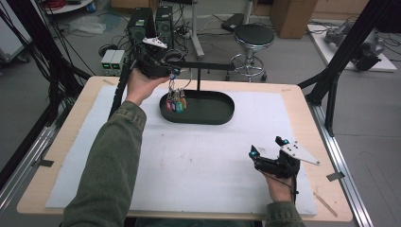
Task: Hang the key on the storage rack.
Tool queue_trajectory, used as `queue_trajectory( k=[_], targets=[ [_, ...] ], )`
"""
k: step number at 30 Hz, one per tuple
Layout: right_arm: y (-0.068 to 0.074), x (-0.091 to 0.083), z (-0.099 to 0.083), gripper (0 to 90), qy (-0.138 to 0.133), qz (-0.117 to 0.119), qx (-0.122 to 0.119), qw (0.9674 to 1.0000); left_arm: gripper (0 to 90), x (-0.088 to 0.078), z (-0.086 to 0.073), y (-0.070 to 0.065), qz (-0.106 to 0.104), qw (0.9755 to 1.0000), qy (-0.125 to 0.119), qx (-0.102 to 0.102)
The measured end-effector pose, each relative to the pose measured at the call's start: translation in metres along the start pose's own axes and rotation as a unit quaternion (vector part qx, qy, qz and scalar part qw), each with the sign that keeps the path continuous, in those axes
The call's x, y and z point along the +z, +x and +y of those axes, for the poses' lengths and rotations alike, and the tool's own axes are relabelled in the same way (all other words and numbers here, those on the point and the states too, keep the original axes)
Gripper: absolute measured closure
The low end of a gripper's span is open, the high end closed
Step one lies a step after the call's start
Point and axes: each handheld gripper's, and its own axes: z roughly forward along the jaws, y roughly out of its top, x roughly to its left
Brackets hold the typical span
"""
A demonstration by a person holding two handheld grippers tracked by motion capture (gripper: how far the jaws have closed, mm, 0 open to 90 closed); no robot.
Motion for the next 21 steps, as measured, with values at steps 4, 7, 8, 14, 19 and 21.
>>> queue_trajectory(
  k=[4,7,8,14,19,21],
  targets=[
    [0.0,0.0,0.0,0.4,0.001,0.0,0.0,1.0,86.3,0.003,-0.002,0.007,-0.011,0.9995,-0.019,-0.021],
    [-0.001,0.001,0.0,0.4,0.001,0.0,-0.001,1.0,86.3,0.005,-0.002,0.009,-0.012,0.9993,-0.023,-0.026],
    [-0.001,0.001,0.0,0.4,0.001,-0.001,0.0,1.0,86.3,0.008,-0.004,0.013,-0.011,0.999,-0.028,-0.033],
    [-0.002,0.001,0.0,0.4,-0.001,-0.001,0.0,1.0,86.3,0.018,-0.007,0.018,-0.007,0.9986,-0.027,-0.045],
    [-0.001,0.0,0.0,0.5,0.002,0.002,0.003,1.0,86.3,0.03,-0.009,0.016,-0.001,0.9984,-0.032,-0.047],
    [-0.002,0.0,0.0,0.4,0.001,0.003,0.002,1.0,86.3,0.034,-0.009,0.015,0.006,0.998,-0.037,-0.05]
  ],
)
